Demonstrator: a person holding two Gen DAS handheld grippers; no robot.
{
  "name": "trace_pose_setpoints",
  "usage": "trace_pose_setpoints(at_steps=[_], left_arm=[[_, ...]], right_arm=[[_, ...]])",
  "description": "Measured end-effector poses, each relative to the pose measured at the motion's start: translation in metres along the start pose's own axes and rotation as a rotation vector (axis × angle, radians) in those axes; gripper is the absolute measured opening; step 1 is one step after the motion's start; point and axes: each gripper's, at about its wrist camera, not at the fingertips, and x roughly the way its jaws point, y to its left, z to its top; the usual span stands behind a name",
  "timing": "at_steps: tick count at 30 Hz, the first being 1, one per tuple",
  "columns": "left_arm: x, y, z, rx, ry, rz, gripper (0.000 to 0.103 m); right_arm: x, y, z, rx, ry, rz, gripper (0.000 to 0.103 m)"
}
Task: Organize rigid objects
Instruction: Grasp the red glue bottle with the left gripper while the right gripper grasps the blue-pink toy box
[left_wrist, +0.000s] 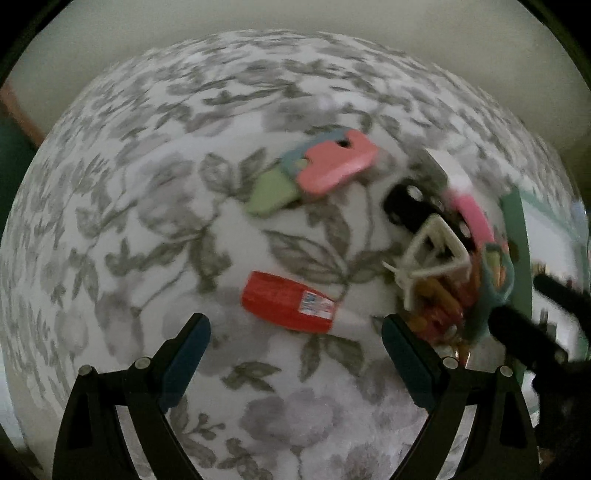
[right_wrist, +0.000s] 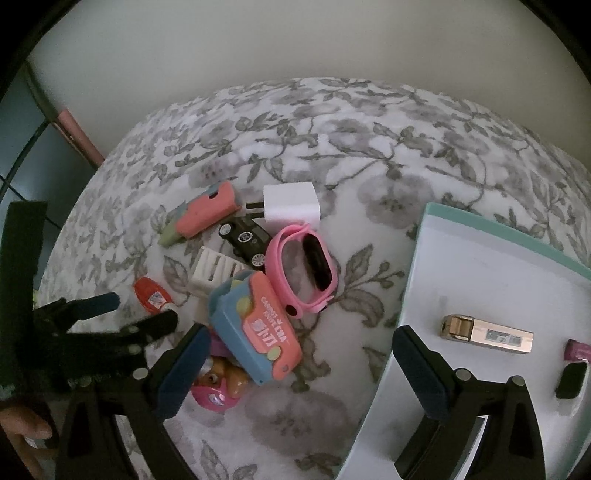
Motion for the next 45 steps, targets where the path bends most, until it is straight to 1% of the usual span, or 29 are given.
trace_pose_setpoints(at_steps=[3, 6, 10, 15, 19, 20, 22, 23, 24, 25, 27, 30, 35, 37, 42, 45], left_arm=[[0.006, -0.018, -0.001, 0.093, 0.006, 0.04, 0.094], [0.009, -0.029, -0.001, 0.171, -0.012, 0.086, 0.094], [0.013, -0.038, 0.002, 0.224, -0.025, 0.136, 0.094], [0.016, -0.037, 0.003, 0.208, -0.027, 0.105, 0.094], [0.016, -0.039, 0.004, 0.231, -0.041, 0.111, 0.094], [0.016, -0.033, 0.003, 0.232, -0.044, 0.108, 0.094], [0.016, -0.032, 0.004, 0.232, -0.048, 0.102, 0.094], [0.016, -0.032, 0.003, 0.233, -0.052, 0.098, 0.094], [0.016, -0.032, 0.004, 0.232, -0.054, 0.093, 0.092], [0.016, -0.031, 0.004, 0.23, -0.057, 0.081, 0.091], [0.016, -0.03, 0.005, 0.225, -0.058, 0.05, 0.083], [0.017, -0.03, 0.007, 0.224, -0.061, 0.027, 0.079], [0.018, -0.028, 0.008, 0.215, -0.054, 0.014, 0.079], [0.018, -0.03, 0.008, 0.208, -0.047, 0.013, 0.079], [0.019, -0.025, 0.01, 0.175, -0.03, 0.003, 0.079], [0.019, -0.024, 0.01, 0.169, -0.027, 0.002, 0.079]], right_arm=[[-0.001, 0.001, 0.0, -0.002, 0.001, 0.002, 0.1], [0.0, 0.001, 0.0, -0.002, 0.004, 0.004, 0.1], [0.0, 0.001, 0.0, -0.005, 0.004, -0.001, 0.099], [0.0, -0.001, 0.0, 0.005, 0.003, 0.005, 0.099], [0.0, 0.0, 0.001, 0.003, 0.004, 0.002, 0.098], [-0.001, -0.001, 0.001, 0.003, 0.004, 0.002, 0.097], [-0.001, -0.001, 0.001, 0.002, 0.002, 0.01, 0.094], [-0.002, -0.001, 0.001, 0.001, 0.0, 0.015, 0.091], [-0.003, -0.001, 0.001, 0.001, 0.002, 0.029, 0.087], [-0.003, -0.001, 0.002, 0.004, 0.004, 0.041, 0.087], [-0.002, 0.0, 0.002, 0.001, 0.006, 0.047, 0.085], [0.0, 0.001, 0.002, -0.001, 0.016, 0.061, 0.083], [0.003, -0.001, 0.002, 0.013, 0.027, 0.082, 0.083], [0.004, 0.0, 0.002, 0.013, 0.031, 0.091, 0.082], [0.012, 0.006, 0.003, -0.007, 0.05, 0.101, 0.072], [0.018, 0.006, 0.003, -0.004, 0.058, 0.114, 0.069]])
